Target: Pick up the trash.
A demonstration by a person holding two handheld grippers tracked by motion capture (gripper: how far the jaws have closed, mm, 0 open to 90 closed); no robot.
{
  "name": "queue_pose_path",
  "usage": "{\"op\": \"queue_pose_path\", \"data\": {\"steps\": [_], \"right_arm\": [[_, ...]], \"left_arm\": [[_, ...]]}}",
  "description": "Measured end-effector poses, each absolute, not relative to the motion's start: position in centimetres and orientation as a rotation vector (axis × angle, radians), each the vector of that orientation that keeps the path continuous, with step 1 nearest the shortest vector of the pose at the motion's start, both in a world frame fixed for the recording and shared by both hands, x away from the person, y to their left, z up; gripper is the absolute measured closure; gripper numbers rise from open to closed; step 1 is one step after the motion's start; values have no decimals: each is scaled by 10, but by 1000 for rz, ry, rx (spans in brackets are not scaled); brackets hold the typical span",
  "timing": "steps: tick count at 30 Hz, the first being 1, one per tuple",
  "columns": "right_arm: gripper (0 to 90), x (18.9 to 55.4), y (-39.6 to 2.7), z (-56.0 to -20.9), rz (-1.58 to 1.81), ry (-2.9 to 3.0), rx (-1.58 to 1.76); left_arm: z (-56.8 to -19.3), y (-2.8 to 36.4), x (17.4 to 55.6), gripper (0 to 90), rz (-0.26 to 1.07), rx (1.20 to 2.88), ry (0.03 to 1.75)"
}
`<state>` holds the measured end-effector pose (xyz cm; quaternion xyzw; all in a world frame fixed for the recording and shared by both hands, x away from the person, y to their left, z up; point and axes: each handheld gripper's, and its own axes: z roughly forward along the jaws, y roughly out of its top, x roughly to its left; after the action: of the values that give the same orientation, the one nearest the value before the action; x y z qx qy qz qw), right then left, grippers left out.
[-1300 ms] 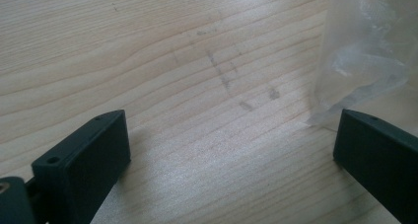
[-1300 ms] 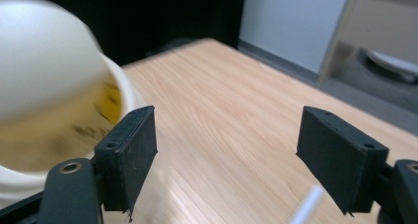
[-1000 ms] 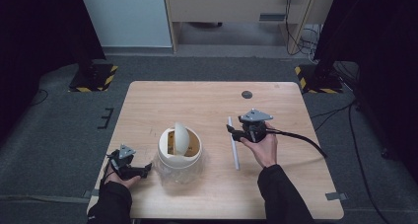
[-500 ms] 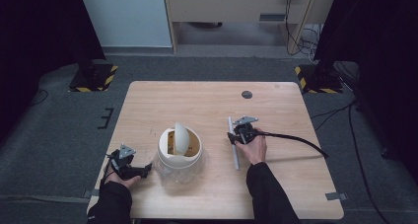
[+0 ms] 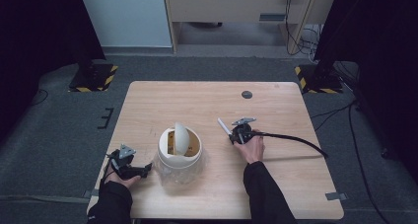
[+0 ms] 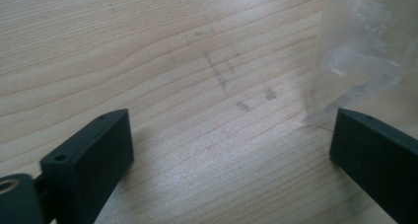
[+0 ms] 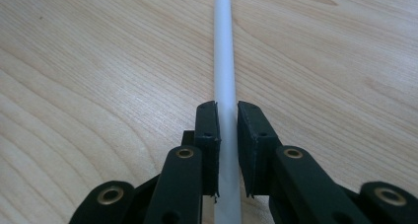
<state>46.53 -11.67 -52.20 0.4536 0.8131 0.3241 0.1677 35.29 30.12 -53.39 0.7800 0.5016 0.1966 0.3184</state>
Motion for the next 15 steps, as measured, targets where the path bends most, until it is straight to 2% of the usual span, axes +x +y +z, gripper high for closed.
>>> {"op": "queue_pose_path", "data": {"steps": [7,15], "right_arm": [[798,458,-131,-492,1084,2271,1221],[797,434,-170,-438,1400,2109,1130]], "left_arm": [[-530,302,352,110,470,2024,1337],[-523,302,350,168,445,1990,1345]]}}
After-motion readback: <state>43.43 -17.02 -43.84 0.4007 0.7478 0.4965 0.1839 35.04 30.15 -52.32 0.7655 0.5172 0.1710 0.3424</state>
